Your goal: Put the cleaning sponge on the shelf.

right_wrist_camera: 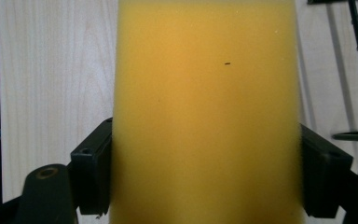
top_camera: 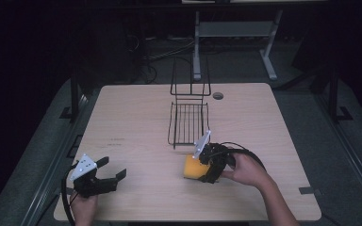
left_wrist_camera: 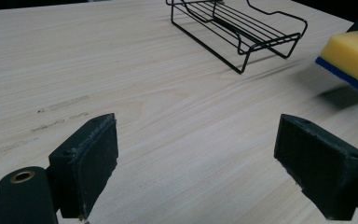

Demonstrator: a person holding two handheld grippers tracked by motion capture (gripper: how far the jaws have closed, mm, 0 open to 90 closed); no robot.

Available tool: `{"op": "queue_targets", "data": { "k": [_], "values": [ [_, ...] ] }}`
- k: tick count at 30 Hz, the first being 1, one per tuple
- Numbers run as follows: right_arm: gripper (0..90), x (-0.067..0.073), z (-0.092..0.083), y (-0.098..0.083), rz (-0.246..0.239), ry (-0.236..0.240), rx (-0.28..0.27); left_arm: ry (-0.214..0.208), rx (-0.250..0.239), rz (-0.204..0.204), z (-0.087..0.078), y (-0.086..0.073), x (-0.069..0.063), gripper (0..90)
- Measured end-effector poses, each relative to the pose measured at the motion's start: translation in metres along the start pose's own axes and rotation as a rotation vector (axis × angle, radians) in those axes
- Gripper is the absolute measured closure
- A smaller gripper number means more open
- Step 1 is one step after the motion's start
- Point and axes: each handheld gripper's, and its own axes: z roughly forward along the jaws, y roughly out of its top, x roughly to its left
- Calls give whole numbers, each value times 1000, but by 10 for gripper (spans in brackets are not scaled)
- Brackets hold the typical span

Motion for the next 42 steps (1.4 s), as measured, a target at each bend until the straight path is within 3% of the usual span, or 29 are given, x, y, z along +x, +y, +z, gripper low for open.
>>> {"op": "queue_targets", "data": {
  "k": [17,27,34,42],
  "values": [
    [214,-24,-8,11,10,8,3,-4,-1,-2,0,0,-1,129],
    [214,-31,-8,19,0,12,11,-2,-2,-5,0,0,-1,128],
    [214,-39,-11,24,25,18,17,-2,-1,-3,-1,0,0,129],
    [214,-46,-13,34,-4,7,26,-4,-5,-5,-2,0,0,128]
  ]
}}
